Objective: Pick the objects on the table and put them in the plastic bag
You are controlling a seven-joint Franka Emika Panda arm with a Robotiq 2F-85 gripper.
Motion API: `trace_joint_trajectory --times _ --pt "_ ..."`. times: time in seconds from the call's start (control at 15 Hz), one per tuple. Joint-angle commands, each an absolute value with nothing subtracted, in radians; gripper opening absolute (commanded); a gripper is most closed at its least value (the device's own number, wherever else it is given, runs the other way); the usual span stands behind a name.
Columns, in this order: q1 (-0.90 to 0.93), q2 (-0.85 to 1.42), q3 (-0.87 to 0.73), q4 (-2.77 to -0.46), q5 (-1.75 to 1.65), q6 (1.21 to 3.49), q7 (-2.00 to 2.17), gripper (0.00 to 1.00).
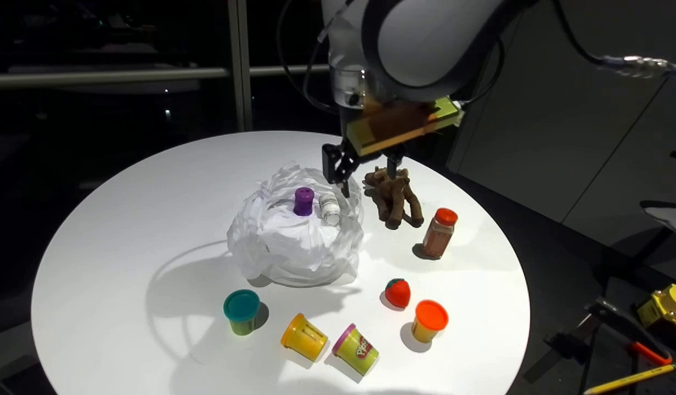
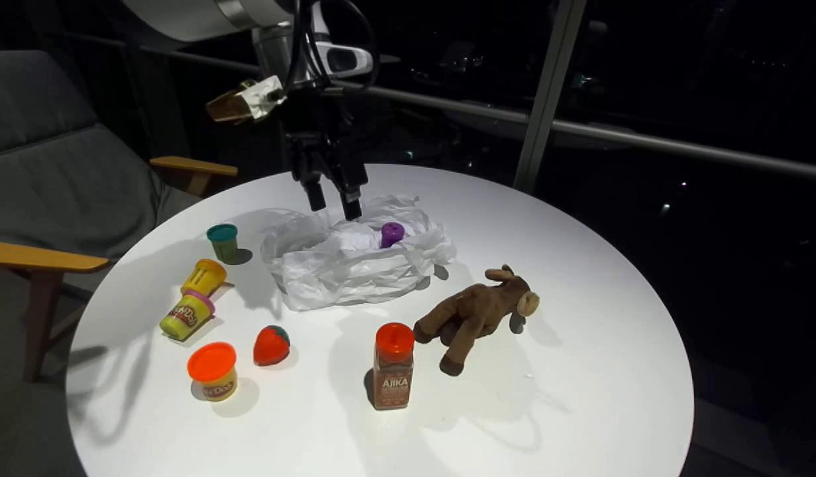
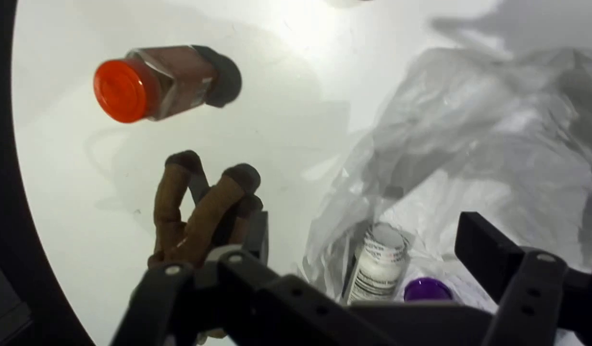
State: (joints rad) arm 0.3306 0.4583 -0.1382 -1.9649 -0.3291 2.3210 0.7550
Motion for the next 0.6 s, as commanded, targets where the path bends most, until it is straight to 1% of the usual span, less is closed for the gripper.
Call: trace_joint_trajectory --times 0.0,0.2,0.33,0.53 --pt "0.309 0.347 -0.1 -2.177 -0.404 2.395 0.723 1.0" --pt "0.281 0.342 -0.073 -2.274 -0.42 2.551 0.656 1.0" --pt "0.242 0.355 -0.04 -2.312 -0.35 2.644 0.562 1.0" --pt "0.211 0.38 -0.024 -2.343 -0.29 2.708 0.455 1.0"
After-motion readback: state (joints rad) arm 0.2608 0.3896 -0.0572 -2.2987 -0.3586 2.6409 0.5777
